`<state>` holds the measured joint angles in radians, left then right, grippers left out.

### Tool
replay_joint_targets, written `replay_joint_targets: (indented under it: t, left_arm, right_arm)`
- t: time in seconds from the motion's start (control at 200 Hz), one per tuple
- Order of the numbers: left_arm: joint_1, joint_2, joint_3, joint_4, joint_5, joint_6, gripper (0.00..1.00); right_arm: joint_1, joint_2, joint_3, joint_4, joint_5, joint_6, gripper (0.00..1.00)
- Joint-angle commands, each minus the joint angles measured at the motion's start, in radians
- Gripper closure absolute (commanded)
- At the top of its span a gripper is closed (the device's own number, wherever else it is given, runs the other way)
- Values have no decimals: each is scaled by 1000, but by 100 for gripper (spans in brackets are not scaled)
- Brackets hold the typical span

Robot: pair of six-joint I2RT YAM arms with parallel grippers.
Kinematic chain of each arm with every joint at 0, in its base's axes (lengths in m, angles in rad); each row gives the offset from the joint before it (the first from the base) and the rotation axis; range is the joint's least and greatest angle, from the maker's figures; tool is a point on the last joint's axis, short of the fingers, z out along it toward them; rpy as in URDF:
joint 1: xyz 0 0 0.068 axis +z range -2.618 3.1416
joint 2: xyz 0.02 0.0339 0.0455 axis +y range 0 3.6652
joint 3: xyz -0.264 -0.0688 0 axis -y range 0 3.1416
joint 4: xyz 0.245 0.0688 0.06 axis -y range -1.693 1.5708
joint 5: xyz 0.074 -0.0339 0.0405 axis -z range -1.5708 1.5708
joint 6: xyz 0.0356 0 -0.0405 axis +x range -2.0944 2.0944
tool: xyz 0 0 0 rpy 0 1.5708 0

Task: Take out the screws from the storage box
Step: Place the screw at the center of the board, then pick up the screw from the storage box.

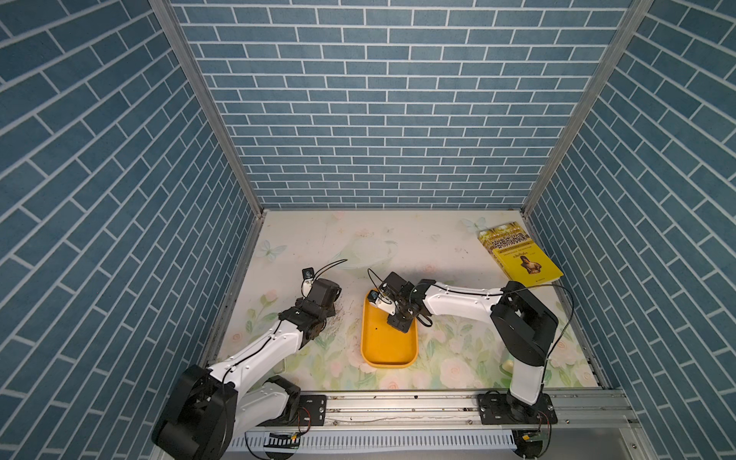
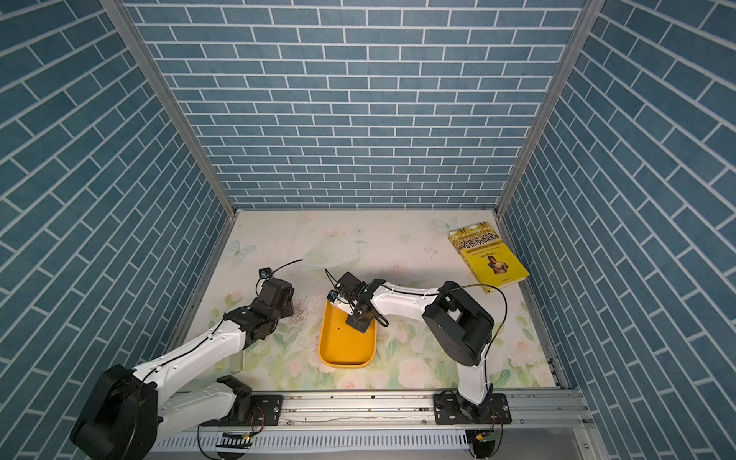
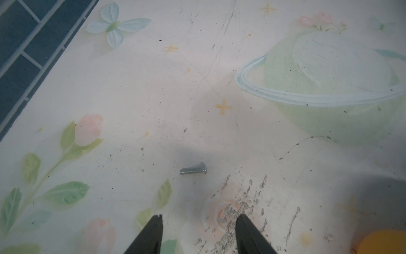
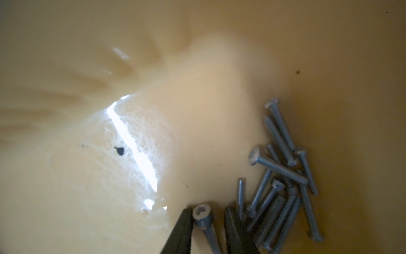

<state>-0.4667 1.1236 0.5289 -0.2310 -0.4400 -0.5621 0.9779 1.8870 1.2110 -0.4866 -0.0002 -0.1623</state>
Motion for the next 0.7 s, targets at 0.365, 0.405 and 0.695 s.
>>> replay_joint_targets:
  t: [0.365, 0.405, 0.695]
  left_arm:
    - [6, -12, 0, -20, 0, 2, 42]
    - [6, -13, 0, -20, 0, 2, 42]
    - [6, -10, 2, -20, 1, 4, 42]
  right_arm:
    - [-42, 64, -11, -21, -70, 6, 99]
    - [-46, 55, -17, -7, -69, 4, 100]
    - [-58, -158, -147, 200, -90, -39, 100]
